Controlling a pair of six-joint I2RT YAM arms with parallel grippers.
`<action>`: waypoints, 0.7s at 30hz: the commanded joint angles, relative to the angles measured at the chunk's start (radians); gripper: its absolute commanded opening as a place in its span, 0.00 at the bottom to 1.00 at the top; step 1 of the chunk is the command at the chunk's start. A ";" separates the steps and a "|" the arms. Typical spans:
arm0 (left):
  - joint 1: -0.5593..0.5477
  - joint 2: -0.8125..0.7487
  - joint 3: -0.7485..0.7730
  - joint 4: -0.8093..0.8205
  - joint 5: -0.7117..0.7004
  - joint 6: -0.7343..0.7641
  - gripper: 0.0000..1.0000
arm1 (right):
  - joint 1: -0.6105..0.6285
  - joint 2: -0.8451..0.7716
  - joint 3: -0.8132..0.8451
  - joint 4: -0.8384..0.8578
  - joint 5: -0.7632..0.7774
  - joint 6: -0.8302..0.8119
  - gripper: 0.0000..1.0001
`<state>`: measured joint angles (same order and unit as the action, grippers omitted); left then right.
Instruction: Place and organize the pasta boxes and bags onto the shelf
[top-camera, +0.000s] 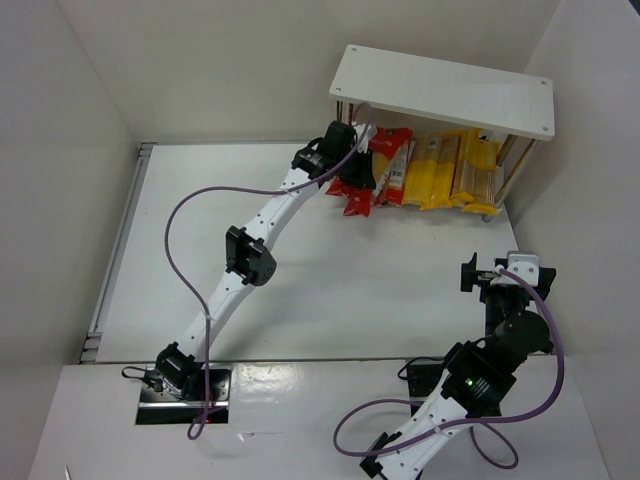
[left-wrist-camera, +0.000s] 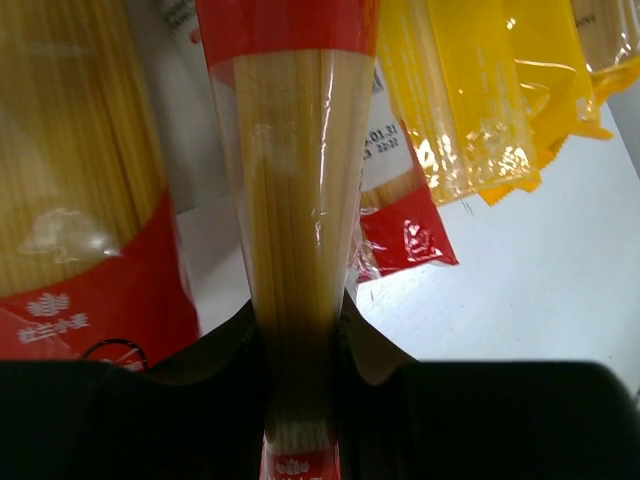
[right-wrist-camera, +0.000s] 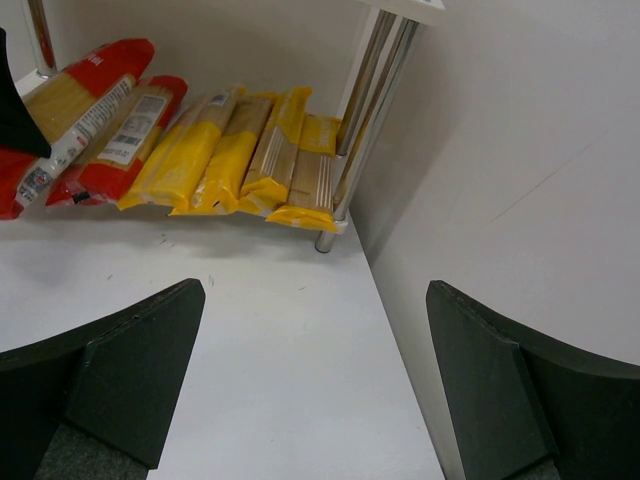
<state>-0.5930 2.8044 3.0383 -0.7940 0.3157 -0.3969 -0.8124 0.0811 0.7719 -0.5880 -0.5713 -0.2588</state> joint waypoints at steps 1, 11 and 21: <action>0.018 -0.033 0.093 0.187 -0.036 -0.008 0.00 | -0.008 0.008 -0.005 0.042 0.008 0.009 1.00; 0.027 -0.033 0.093 0.289 -0.124 -0.008 0.00 | -0.008 0.008 -0.005 0.042 0.008 0.009 1.00; 0.018 -0.033 0.093 0.372 -0.168 0.058 0.21 | -0.008 0.008 -0.005 0.042 0.008 0.009 1.00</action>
<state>-0.5804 2.8136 3.0501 -0.7074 0.1776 -0.3904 -0.8124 0.0811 0.7719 -0.5880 -0.5709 -0.2588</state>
